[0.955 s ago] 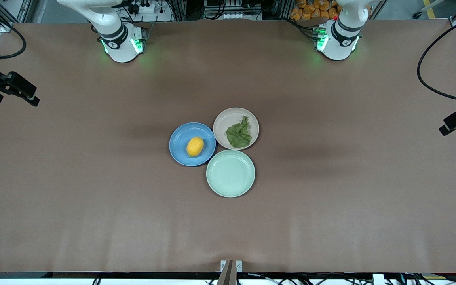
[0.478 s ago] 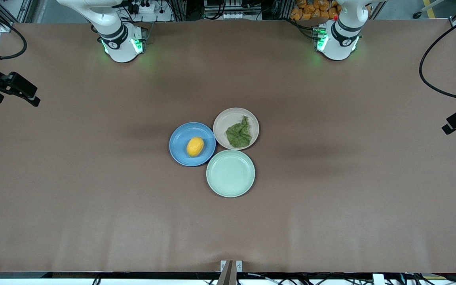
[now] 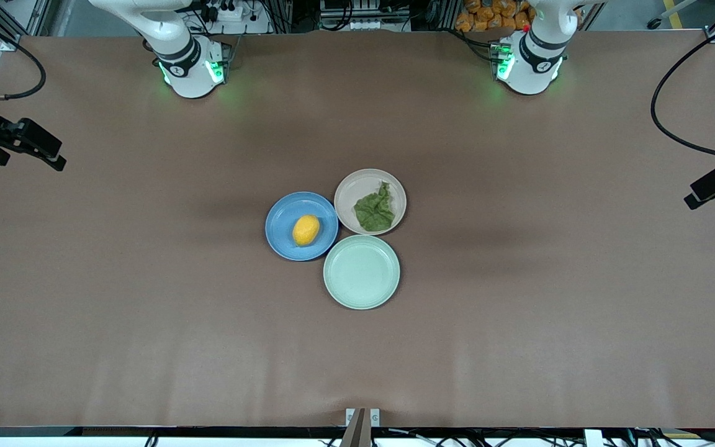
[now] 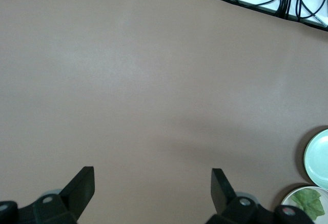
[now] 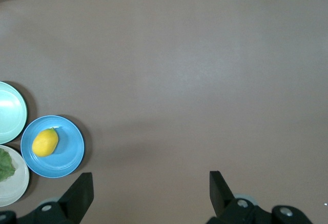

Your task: Place lemon and lettuce in plates

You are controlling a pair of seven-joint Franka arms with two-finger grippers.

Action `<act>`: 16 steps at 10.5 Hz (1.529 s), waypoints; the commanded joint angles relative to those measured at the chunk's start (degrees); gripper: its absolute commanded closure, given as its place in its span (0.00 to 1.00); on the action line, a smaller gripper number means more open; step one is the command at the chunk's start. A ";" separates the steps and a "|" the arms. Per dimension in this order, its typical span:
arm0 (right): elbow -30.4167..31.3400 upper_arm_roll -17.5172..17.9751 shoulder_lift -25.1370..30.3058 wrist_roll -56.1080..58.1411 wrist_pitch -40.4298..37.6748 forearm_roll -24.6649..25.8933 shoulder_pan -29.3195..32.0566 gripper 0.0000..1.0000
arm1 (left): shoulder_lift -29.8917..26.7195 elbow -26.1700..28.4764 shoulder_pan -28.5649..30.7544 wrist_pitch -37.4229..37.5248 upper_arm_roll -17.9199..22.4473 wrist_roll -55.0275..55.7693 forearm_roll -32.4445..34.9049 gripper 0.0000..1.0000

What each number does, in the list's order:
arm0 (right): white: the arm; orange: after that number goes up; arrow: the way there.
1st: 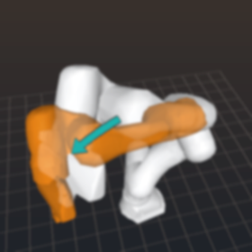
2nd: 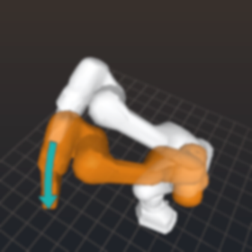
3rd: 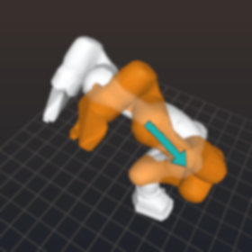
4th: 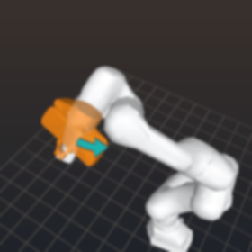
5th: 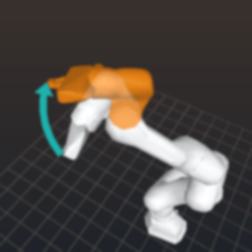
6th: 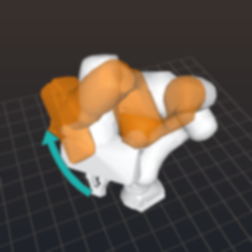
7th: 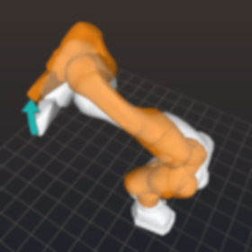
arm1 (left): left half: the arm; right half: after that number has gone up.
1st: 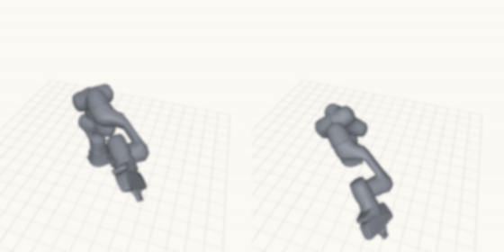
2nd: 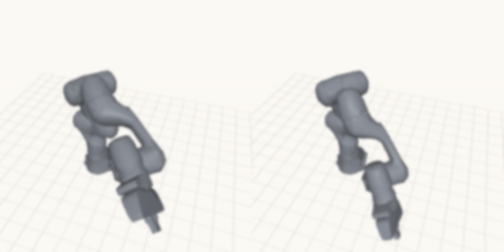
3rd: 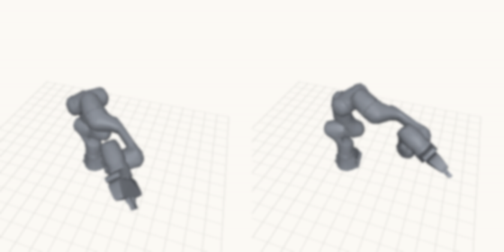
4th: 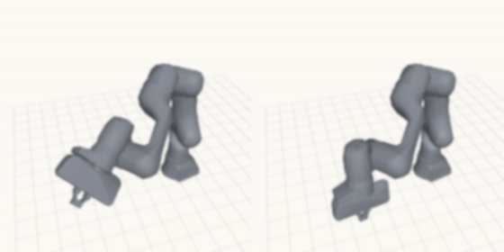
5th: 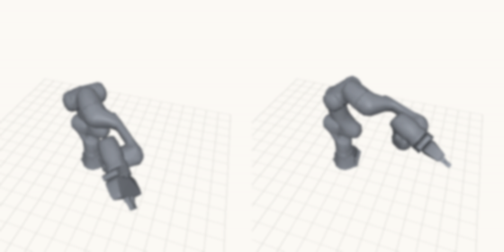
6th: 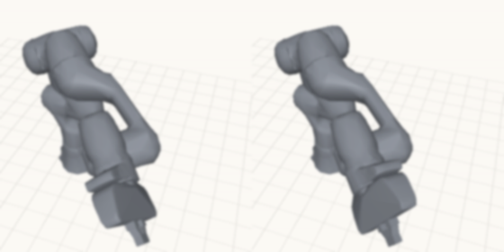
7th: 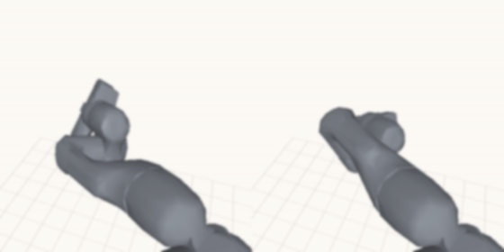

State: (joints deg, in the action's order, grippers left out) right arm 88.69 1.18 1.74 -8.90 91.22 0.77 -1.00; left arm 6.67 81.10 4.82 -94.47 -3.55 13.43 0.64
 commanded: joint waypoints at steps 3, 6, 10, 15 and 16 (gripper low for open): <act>0.35 0.23 0.37 0.11 0.01 -0.86 0.56 0.00 | -0.16 -0.16 -1.13 1.04 1.79 -1.04 -0.82 0.00; -0.09 0.32 0.37 -0.07 0.27 -0.95 0.56 0.00 | -0.08 -0.16 -0.95 1.04 1.88 -1.13 -0.82 0.00; -0.27 0.23 0.37 0.02 0.36 -0.95 0.56 0.00 | -0.07 -0.24 -1.04 1.13 1.97 -1.04 -1.18 0.00; -0.27 0.14 0.20 0.02 1.23 -0.86 0.65 0.00 | 0.54 -0.33 -0.07 2.18 1.79 -1.22 -1.35 0.00; -0.27 0.14 0.20 0.02 1.24 -0.86 0.65 0.00 | 0.54 -0.33 -0.07 2.36 1.70 -1.22 -1.43 0.00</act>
State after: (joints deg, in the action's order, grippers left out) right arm 88.70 1.09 1.75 -8.89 92.28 0.77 -0.98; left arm 7.29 81.19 4.67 -93.22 -2.05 13.43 0.25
